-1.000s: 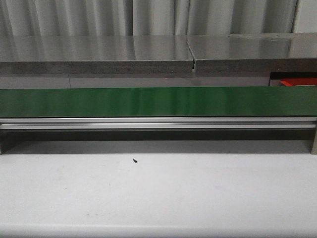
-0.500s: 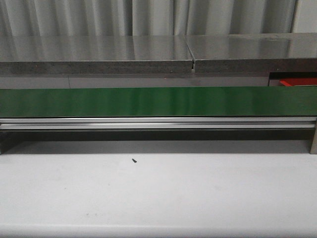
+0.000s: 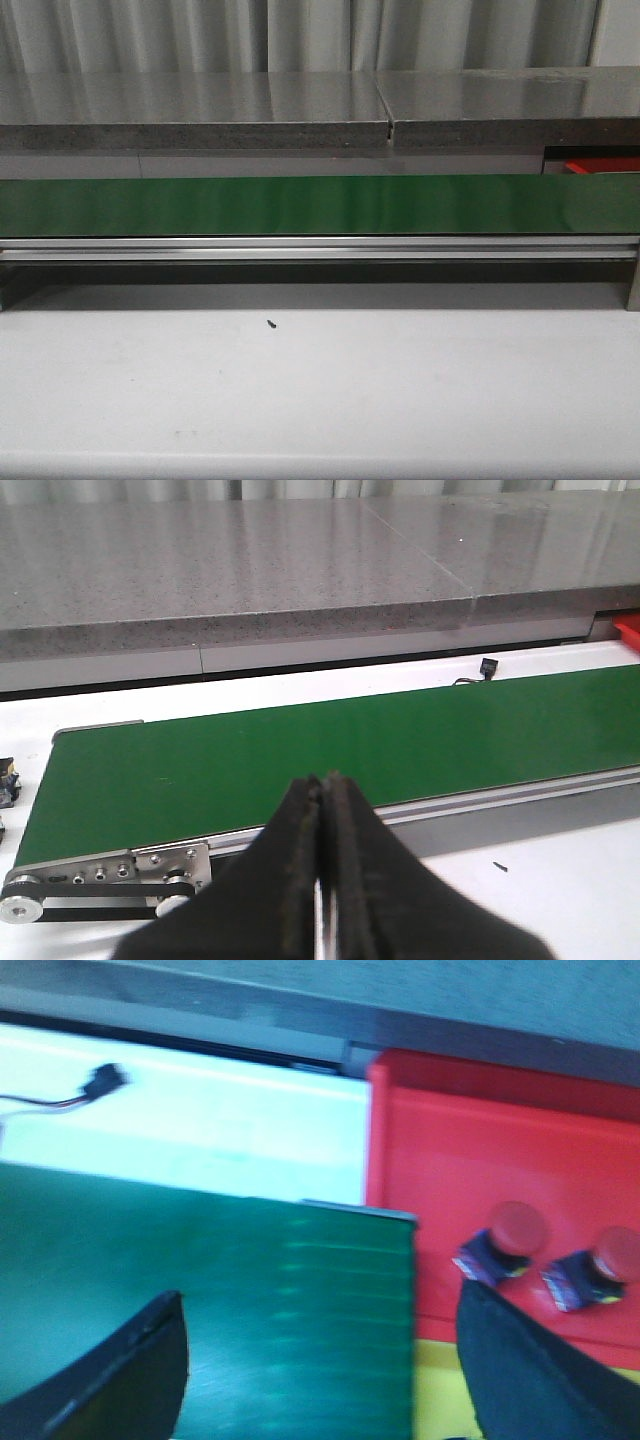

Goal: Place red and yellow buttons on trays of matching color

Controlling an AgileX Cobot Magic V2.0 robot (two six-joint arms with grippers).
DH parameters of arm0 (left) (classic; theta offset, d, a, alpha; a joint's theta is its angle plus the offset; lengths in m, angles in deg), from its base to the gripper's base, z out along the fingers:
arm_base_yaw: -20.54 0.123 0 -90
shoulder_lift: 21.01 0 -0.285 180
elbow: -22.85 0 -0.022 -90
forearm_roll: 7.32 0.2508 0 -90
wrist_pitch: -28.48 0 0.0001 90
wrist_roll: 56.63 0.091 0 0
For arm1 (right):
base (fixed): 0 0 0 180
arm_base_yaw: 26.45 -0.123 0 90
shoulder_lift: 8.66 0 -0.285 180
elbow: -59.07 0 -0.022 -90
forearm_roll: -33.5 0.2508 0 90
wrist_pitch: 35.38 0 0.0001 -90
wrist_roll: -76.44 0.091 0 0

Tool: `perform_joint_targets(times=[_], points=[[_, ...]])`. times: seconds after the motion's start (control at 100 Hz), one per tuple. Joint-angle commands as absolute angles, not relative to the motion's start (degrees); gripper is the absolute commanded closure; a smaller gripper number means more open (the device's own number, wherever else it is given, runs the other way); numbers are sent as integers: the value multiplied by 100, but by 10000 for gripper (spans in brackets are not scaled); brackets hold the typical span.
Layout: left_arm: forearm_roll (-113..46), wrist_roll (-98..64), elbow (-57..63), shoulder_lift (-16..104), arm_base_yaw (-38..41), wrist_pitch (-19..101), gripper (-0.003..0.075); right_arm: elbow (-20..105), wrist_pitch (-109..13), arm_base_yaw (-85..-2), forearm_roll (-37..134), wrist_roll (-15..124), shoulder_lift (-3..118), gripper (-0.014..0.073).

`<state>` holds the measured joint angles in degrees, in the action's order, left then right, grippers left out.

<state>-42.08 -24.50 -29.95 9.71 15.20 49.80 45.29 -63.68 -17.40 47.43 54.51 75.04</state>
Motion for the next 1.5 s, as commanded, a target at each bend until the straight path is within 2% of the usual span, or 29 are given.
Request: perform_joint_targets(times=[0.0, 0.13, 0.2, 0.27, 0.48, 0.61, 0.74, 1.49], points=[[-4351, -2469, -2847, 1006, 1476, 4591, 739, 4105, -5652, -2083, 4833, 5377, 6858, 43], [-4351, -2469, -2847, 1006, 1476, 4591, 739, 3298, -5412, -2459, 4922, 5382, 6165, 53], [-4351, -2469, -2847, 1006, 1476, 4591, 739, 2900, -5397, -2557, 4928, 5382, 5826, 102], [-4351, -2469, -2847, 1006, 1476, 4591, 739, 2548, -5408, -2564, 4969, 5382, 5467, 187], [-4351, -2469, -2847, 1006, 1476, 4591, 739, 1742, -5466, -2564, 4965, 5382, 4297, 511], [-4351, -2469, -2847, 1006, 1476, 4591, 739, 1497, -5455, -2564, 4965, 5382, 3673, 666], [-4351, -2469, -2847, 1006, 1476, 4591, 739, 1459, -5563, -2564, 4965, 5382, 3380, 659], [-4401, -2615, -2852, 1017, 1476, 4601, 737, 1459, -5609, -2564, 4965, 5382, 3389, 659]])
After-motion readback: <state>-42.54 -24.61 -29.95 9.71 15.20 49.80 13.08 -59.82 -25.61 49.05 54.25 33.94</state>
